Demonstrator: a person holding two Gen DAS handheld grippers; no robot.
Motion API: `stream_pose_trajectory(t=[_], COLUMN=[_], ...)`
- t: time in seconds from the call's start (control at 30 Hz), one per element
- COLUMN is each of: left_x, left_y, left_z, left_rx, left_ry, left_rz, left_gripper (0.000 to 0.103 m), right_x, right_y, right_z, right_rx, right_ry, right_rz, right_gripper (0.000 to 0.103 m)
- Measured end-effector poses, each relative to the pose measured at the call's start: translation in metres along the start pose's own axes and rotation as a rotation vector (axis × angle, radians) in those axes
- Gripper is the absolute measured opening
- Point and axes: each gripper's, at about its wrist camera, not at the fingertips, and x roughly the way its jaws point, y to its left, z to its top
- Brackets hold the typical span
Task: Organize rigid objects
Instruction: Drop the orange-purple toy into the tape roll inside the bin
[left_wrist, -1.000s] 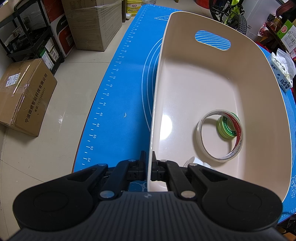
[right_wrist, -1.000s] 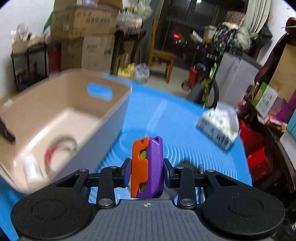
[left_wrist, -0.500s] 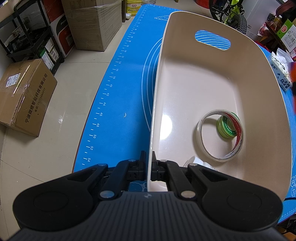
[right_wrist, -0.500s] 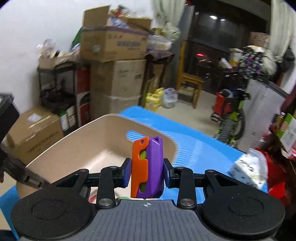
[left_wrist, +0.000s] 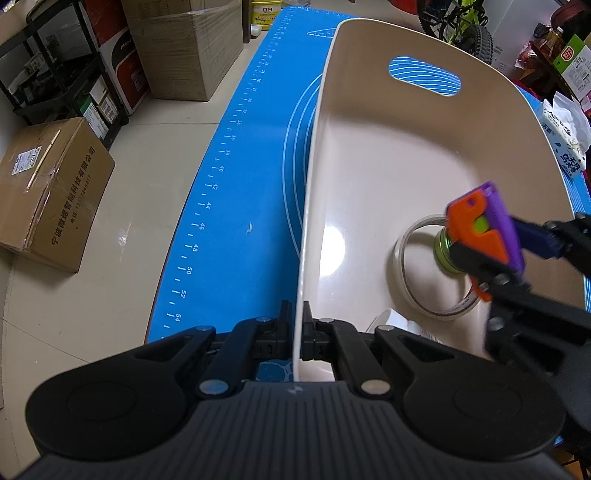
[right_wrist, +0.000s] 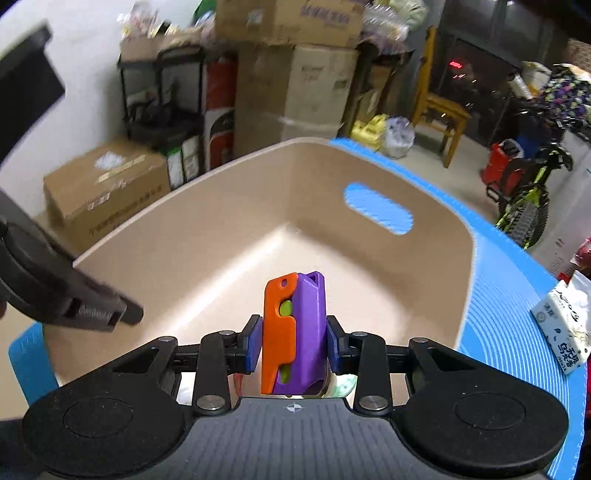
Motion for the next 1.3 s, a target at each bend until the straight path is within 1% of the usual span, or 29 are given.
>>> stream_pose_trajectory(t=[0.17,0.2,0.23,0.27,0.3,0.37,0.47,0.63,0.7,0.83,0.87,0.9,1.03,1.17,1.3], left_x=[0.0,0.0,0.0,0.0,0.0,0.0,0.0,0.0,0.0,0.0,0.0,0.0,0.0,0.0,0.0], left_y=[0.001,0.001,0.001,0.001,0.001,0.0,0.0,0.0,0.0,0.0,0.0,0.0,0.001,0.0,0.0], left_z=[0.0,0.0,0.0,0.0,0.001,0.001,0.001,0.001,0.001,0.001,0.001,0.001,0.001,0.001,0.001], left_rx=[-0.001,-0.002,-0.003,-0.002,-0.001,-0.001,0.0,-0.002,-0.003,-0.003,-0.003,-0.003,-0.003,-0.003,-0.004], left_ry=[0.0,0.001,0.001,0.001,0.001,0.002,0.001,0.001,0.001,0.001,0.001,0.001,0.001,0.002,0.002], left_rz=[-0.002,-0.004,-0.004,-0.004,-0.001,-0.001,-0.001,-0.003,-0.003,-0.003,-0.004,-0.004,-0.003,-0.002,-0.004], left_gripper=[0.004,0.004,0.004,0.004,0.004,0.004,0.004,0.004,0.004,0.005,0.005,0.005,0.005,0.005,0.005], right_x=[0.015,0.016,0.015,0.014,0.011,0.001,-0.016,-0.051,-0.064,-0.084,-0.087,-0.089,-0.091,-0.08,-0.067], right_y=[0.004,0.004,0.003,0.003,0.001,-0.005,-0.015,-0.042,-0.058,-0.092,-0.102,-0.11,-0.144,-0.173,-0.193], right_z=[-0.003,-0.005,-0.006,-0.005,-0.005,-0.006,-0.005,-0.009,-0.014,-0.029,-0.034,-0.04,-0.068,-0.092,-0.118], right_rx=[-0.023,-0.021,-0.016,-0.01,-0.001,0.026,0.059,0.091,0.104,0.131,0.146,0.163,0.212,0.252,0.297], right_ry=[0.1,0.106,0.099,0.09,0.074,0.028,-0.043,-0.151,-0.182,-0.215,-0.215,-0.211,-0.178,-0.108,-0.044], right_rz=[0.011,0.009,0.011,0.014,0.018,0.032,0.035,-0.021,-0.047,-0.136,-0.154,-0.175,-0.254,-0.274,-0.319], right_gripper=[0.043,0.049,0.05,0.054,0.059,0.067,0.071,0.078,0.083,0.089,0.092,0.093,0.093,0.093,0.093])
